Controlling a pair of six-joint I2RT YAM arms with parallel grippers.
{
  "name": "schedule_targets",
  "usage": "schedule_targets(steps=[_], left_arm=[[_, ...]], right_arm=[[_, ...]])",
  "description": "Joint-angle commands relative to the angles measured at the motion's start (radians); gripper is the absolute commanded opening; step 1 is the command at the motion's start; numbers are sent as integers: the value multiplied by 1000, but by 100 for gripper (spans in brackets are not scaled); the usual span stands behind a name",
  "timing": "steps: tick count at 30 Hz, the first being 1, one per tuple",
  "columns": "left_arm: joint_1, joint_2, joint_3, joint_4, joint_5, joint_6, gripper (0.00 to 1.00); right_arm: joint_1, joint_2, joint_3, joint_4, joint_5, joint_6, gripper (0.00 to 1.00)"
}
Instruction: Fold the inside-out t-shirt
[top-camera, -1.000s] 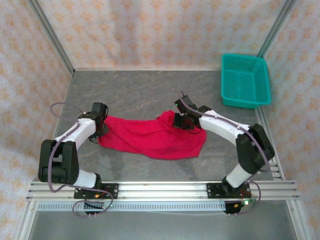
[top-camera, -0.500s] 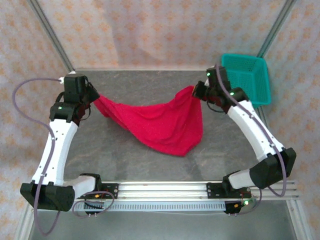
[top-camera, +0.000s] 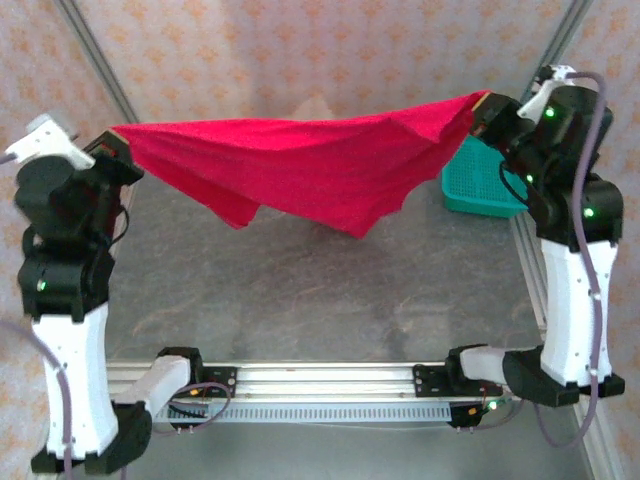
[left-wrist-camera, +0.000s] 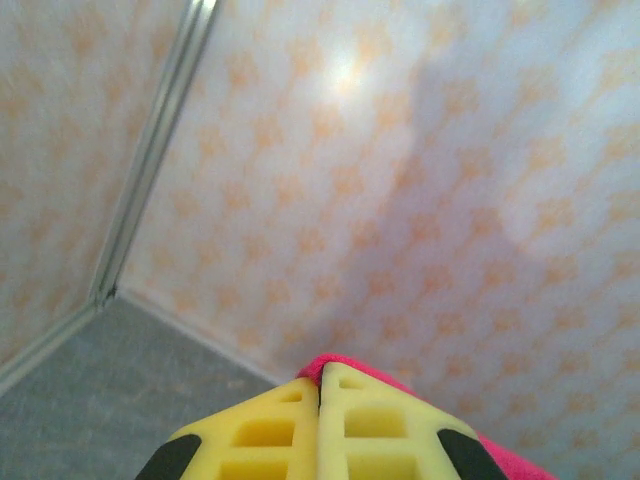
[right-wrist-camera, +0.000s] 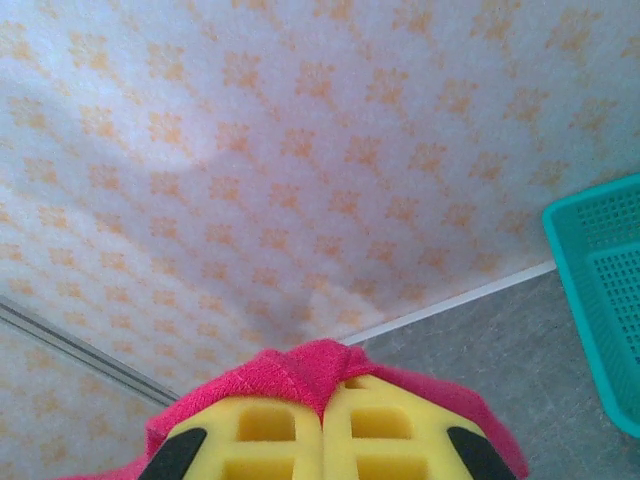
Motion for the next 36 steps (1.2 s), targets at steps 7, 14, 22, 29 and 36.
schedule_targets(steps=[7,14,22,29,36], left_arm=[[8,-96,63,47,-45,82,0],[8,-3,-30,104,31,105,0],[8,300,-179,159,28,138,0],[13,663,-197,146,52,53,44],[8,828,-68,-184,4,6,62]], right_arm=[[-5,-65,110,-56,9,-15,0],[-5,80,81,-8,36,-61,0],[-14,469,89,65,-44,-59,0],[-14,876,272,-7,-115,-13,34],[28,923,336,-255,-42,-91,57]])
